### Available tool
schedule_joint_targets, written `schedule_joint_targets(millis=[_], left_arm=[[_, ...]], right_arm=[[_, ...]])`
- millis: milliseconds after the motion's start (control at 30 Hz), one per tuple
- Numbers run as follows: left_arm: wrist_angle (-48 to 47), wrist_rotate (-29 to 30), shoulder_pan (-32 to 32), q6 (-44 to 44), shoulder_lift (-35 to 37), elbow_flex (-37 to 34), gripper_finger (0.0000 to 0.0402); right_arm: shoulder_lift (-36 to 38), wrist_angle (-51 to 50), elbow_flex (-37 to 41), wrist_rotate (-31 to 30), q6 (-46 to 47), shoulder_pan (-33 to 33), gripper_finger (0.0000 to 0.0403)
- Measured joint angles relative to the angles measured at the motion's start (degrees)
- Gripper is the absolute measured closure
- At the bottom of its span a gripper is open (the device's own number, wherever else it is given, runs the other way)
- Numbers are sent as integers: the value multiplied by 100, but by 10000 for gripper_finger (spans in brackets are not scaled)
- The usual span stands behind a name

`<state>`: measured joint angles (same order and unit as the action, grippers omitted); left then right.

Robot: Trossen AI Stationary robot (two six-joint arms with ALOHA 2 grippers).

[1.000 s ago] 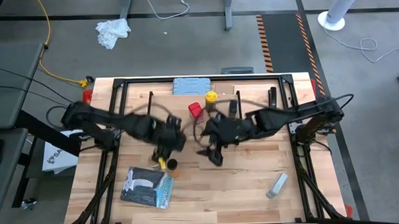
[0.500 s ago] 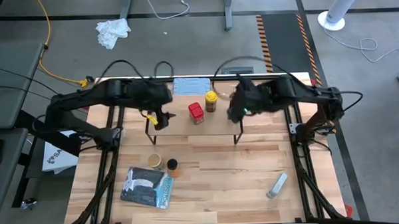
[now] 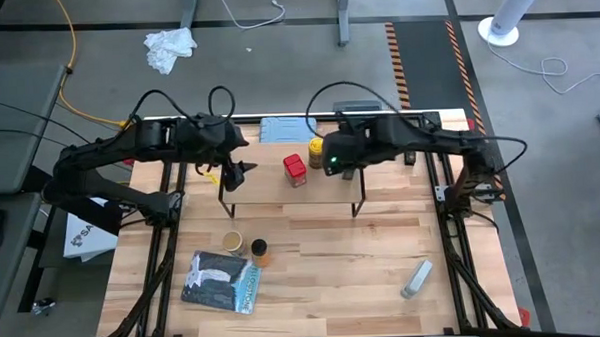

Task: Shelf spices
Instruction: Remove the black seasoning can from the shelf

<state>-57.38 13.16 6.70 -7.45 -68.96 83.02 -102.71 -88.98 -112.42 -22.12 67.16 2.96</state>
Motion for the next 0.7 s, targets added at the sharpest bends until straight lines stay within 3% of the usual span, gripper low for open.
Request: schedule_joint_targets(millis=[233,367,500,700], left_arm=[[76,99,-107,1,-9,0,94],[69,91,-127,3,-12,0,94],[67,107,-147,1,-11,0,94],[69,93,-149,6,-11,0,94]], right_arm=[[-511,-103,2,-57,330,15,50],[-657,-103,2,-166,489,76,76],[-722,-101,4,-267,614,117,140],[-716,-86,4,-335,456,155,287]])
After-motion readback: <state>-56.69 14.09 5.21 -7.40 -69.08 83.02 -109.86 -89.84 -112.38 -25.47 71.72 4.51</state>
